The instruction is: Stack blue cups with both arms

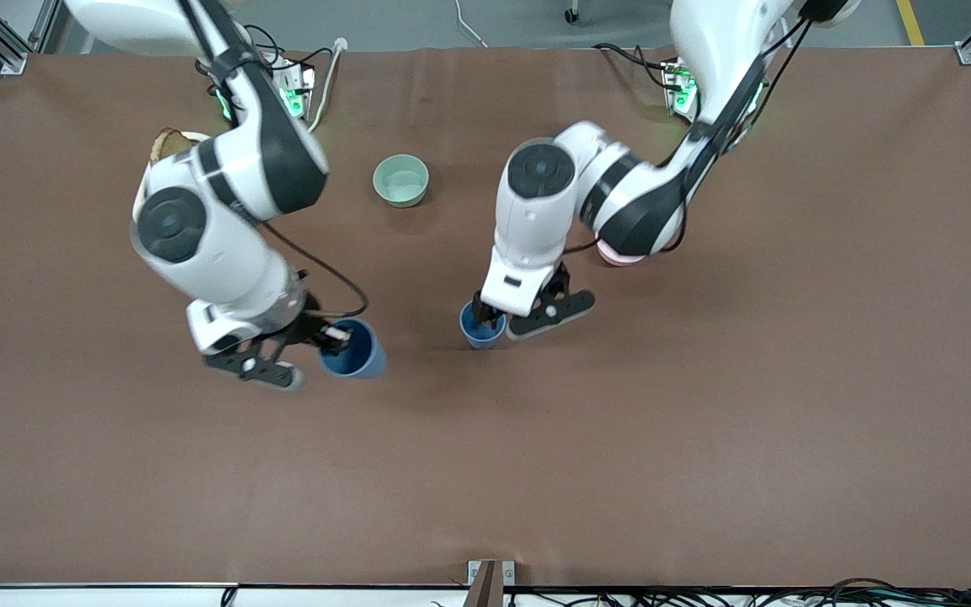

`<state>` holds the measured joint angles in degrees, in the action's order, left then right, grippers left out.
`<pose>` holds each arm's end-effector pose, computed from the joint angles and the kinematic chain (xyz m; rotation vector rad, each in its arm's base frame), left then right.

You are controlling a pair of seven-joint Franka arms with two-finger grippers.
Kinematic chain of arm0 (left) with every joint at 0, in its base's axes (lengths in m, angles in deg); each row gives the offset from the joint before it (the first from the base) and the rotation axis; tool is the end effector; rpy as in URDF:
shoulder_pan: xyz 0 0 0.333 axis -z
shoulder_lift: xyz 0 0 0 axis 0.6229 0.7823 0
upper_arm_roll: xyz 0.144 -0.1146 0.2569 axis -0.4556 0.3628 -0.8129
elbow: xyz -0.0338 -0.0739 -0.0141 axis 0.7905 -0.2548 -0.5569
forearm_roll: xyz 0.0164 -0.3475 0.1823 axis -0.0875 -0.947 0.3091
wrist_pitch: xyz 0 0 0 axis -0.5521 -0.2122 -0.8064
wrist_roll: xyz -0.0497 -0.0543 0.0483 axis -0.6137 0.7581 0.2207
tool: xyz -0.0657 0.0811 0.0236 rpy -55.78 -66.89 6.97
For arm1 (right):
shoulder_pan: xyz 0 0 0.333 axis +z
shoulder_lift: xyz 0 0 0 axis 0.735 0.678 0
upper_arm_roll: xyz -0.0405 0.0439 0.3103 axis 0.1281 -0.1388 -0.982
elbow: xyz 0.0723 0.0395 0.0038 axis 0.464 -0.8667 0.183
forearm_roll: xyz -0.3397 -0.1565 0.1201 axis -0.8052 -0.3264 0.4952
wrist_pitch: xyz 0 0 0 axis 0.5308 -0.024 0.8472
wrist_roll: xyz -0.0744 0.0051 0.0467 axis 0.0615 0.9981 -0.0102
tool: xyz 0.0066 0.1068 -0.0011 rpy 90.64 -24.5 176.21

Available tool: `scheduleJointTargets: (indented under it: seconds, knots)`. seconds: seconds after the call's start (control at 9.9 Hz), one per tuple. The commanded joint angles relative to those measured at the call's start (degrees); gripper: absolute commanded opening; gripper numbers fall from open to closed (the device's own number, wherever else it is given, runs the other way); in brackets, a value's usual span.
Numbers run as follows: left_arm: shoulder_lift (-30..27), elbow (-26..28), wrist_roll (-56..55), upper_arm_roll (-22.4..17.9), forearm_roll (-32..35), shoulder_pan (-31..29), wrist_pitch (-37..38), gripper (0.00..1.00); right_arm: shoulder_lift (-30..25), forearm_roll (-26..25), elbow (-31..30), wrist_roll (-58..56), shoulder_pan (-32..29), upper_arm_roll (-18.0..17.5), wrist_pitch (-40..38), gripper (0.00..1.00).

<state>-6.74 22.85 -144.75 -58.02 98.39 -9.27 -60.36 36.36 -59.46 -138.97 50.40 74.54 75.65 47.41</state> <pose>0.5443 -0.4608 0.4410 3.0157 0.6213 0.1983 0.6221 0.3275 0.4525 -2.9541 0.4557 -0.0851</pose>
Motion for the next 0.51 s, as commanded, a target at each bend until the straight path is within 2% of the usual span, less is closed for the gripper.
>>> scheduleJointTargets:
  seconds: [0.0, 0.2, 0.4]
  knots:
    - [-4.7, 0.5, 6.3, -0.1, 0.1, -5.2, 6.3, 1.0, 1.0, 0.1, -0.6, 6.0, 5.5, 0.7, 3.4, 0.02]
    - [-9.7, 0.6, 21.0, -0.1, -0.2, -13.7, 12.6, 1.0, 2.8, -0.5, -0.9, 9.0, 9.3, 0.8, 4.0, 0.02]
    - [-14.5, 0.6, 34.0, -0.3, 0.4, -21.6, 15.8, 1.0, 5.0, -0.8, -1.5, 9.6, 10.9, 0.9, 4.2, 0.02]
